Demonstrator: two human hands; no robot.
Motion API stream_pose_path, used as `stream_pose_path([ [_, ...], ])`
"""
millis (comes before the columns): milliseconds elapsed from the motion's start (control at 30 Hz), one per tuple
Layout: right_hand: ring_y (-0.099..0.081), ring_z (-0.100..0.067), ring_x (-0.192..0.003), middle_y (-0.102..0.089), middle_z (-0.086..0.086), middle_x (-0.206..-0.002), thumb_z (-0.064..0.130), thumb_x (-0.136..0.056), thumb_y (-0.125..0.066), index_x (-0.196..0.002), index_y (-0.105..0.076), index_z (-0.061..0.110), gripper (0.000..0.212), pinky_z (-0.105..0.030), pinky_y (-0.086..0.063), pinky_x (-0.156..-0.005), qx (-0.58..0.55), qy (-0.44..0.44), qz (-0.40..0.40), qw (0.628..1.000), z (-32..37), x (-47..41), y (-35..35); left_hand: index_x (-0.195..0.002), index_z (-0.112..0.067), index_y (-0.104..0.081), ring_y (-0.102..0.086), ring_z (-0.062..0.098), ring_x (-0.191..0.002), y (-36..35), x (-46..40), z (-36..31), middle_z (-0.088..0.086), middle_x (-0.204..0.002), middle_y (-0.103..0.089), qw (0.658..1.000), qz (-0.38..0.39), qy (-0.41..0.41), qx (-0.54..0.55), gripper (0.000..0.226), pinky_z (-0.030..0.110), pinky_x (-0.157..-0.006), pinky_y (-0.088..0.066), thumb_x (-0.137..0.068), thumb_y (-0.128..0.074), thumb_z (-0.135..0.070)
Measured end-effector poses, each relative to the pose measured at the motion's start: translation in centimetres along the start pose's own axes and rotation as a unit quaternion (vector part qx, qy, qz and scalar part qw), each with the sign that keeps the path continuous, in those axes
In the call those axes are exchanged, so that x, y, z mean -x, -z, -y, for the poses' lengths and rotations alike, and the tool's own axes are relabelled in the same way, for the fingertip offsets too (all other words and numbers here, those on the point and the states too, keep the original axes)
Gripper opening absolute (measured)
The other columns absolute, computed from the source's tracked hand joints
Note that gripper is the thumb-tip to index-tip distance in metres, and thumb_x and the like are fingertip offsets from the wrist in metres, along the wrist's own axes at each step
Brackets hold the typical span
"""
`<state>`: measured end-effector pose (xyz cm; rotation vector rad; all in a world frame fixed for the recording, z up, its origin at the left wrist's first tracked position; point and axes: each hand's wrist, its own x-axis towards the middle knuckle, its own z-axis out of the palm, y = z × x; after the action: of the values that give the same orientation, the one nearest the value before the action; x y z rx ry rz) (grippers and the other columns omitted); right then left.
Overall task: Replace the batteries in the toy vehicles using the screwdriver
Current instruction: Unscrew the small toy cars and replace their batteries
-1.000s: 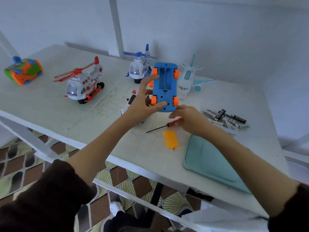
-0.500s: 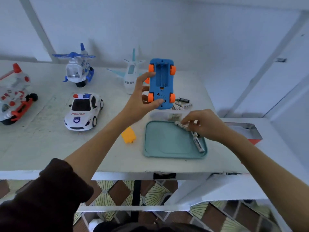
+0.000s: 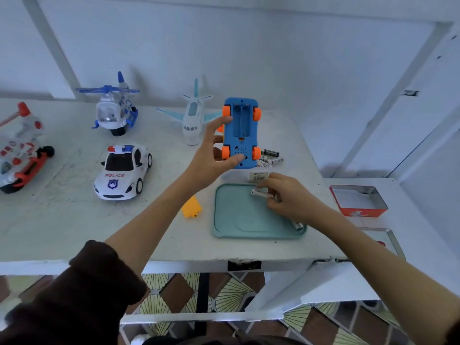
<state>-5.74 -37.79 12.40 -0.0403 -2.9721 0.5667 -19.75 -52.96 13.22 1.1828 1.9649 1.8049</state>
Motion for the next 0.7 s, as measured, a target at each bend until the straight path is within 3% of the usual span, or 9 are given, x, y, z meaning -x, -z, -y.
stream_pose_path([
  [100,-0.044,-0.01,-0.068,-0.052,-0.005,-0.085,-0.002,-0.081,-0.055,-0.11,-0.066,0.01,0.034,-0.014,-0.034,-0.062,-0.07,-0.033,-0.02,0.997,-0.1,-0.3,0.9,-0.12,-0.041,-0.031,-0.059,0.025,-0.105,0.0,0.1,-0.2,0.016,-0.127,-0.045,1.0,-0.007,0.005,0.002,0.06,0.02,-0.072,-0.054,-0.086,-0.067,-0.006],
  [167,-0.048,-0.01,-0.068,-0.057,-0.01,-0.084,0.002,-0.085,-0.057,-0.105,-0.068,0.015,0.027,-0.017,-0.039,-0.065,-0.211,-0.089,-0.027,0.973,-0.1,-0.3,2.1,-0.12,-0.04,-0.031,-0.061,0.024,-0.103,0.0,0.0,-0.2,0.015,-0.125,-0.046,1.0,-0.011,0.013,0.009,0.06,0.021,-0.072,-0.055,-0.086,-0.067,-0.006],
  [233,-0.053,-0.01,-0.069,-0.065,-0.009,-0.082,-0.001,-0.086,-0.056,-0.097,-0.069,0.012,0.022,-0.018,-0.046,-0.066,-0.397,-0.141,-0.05,0.906,0.1,-0.1,3.3,-0.12,-0.041,-0.032,-0.06,0.027,-0.105,0.1,0.0,-0.2,0.015,-0.127,-0.045,1.0,-0.01,0.018,0.017,0.06,0.022,-0.073,-0.056,-0.086,-0.067,-0.006],
  [333,-0.055,-0.011,-0.064,-0.065,-0.005,-0.071,-0.01,-0.086,-0.046,-0.087,-0.061,0.003,0.02,-0.018,-0.048,-0.06,-0.618,-0.142,-0.059,0.771,0.6,-0.4,4.2,-0.12,-0.041,-0.032,-0.061,0.025,-0.103,0.1,0.0,-0.3,0.014,-0.124,-0.046,0.999,-0.009,0.024,0.021,0.061,0.023,-0.073,-0.056,-0.086,-0.067,-0.006],
  [400,-0.055,-0.013,-0.061,-0.061,-0.008,-0.072,-0.011,-0.085,-0.046,-0.084,-0.054,0.003,0.016,-0.019,-0.049,-0.059,-0.665,-0.12,-0.058,0.735,1.1,-1.1,4.8,-0.121,-0.039,-0.031,-0.063,0.021,-0.098,0.1,0.0,-0.5,0.011,-0.119,-0.047,0.999,-0.01,0.027,0.018,0.061,0.022,-0.072,-0.056,-0.085,-0.067,-0.006],
  [567,-0.056,-0.015,-0.055,-0.054,-0.011,-0.076,-0.014,-0.085,-0.046,-0.097,-0.046,0.005,0.023,-0.022,-0.049,-0.057,-0.628,-0.057,-0.1,0.769,2.4,-3.2,6.5,-0.12,-0.043,-0.031,-0.065,0.022,-0.094,0.0,0.0,-0.6,0.012,-0.119,-0.048,0.999,-0.005,0.029,0.013,0.062,0.025,-0.073,-0.057,-0.085,-0.067,-0.006],
  [600,-0.056,-0.016,-0.056,-0.053,-0.011,-0.077,-0.013,-0.085,-0.048,-0.099,-0.045,0.007,0.024,-0.023,-0.049,-0.057,-0.599,-0.047,-0.111,0.792,2.6,-3.7,6.7,-0.12,-0.043,-0.031,-0.064,0.022,-0.095,0.0,0.0,-0.7,0.012,-0.119,-0.048,0.999,-0.005,0.03,0.012,0.063,0.025,-0.074,-0.057,-0.085,-0.067,-0.006],
  [700,-0.053,-0.015,-0.061,-0.051,-0.005,-0.078,-0.001,-0.088,-0.052,-0.1,-0.045,0.009,0.017,-0.02,-0.047,-0.059,-0.395,-0.037,-0.141,0.907,3.2,-5.4,7.0,-0.12,-0.042,-0.032,-0.065,0.02,-0.091,-0.1,0.0,-0.8,0.011,-0.116,-0.049,1.0,-0.002,0.028,0.011,0.062,0.024,-0.072,-0.057,-0.085,-0.068,-0.006],
])
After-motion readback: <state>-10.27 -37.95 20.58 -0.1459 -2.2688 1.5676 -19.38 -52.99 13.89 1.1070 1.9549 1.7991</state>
